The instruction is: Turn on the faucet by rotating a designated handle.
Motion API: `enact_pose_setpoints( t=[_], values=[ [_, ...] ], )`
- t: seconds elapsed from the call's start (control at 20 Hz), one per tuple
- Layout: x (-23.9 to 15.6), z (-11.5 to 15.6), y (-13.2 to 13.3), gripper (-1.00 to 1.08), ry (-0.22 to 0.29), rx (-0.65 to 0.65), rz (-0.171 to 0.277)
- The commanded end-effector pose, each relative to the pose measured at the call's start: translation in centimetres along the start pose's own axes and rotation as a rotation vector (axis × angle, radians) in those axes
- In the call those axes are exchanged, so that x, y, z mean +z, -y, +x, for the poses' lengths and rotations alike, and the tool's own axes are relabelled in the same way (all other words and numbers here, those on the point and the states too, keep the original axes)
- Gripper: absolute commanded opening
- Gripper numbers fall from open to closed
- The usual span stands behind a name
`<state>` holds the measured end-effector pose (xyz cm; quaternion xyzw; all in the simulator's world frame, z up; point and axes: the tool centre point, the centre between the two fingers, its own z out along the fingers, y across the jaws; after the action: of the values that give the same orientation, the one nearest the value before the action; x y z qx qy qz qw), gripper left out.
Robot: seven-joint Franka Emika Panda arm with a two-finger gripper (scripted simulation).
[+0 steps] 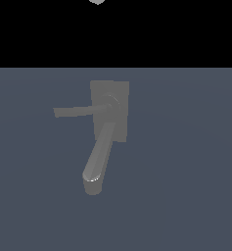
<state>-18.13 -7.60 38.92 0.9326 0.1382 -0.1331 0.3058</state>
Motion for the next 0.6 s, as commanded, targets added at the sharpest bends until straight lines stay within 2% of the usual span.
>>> enact_pose_setpoints(
  t=[0.0,0.25,0.55],
  values=[
    [0.3,0.4,0.0,-1.00,0.008,-0.016,-0.025],
    [0.2,0.7,-0.3,-1.00,0.003,-0.022,-0.054],
    [-1.3,0.8,-1.2,-1.00,-0.049,0.011,-0.093]
  ],
)
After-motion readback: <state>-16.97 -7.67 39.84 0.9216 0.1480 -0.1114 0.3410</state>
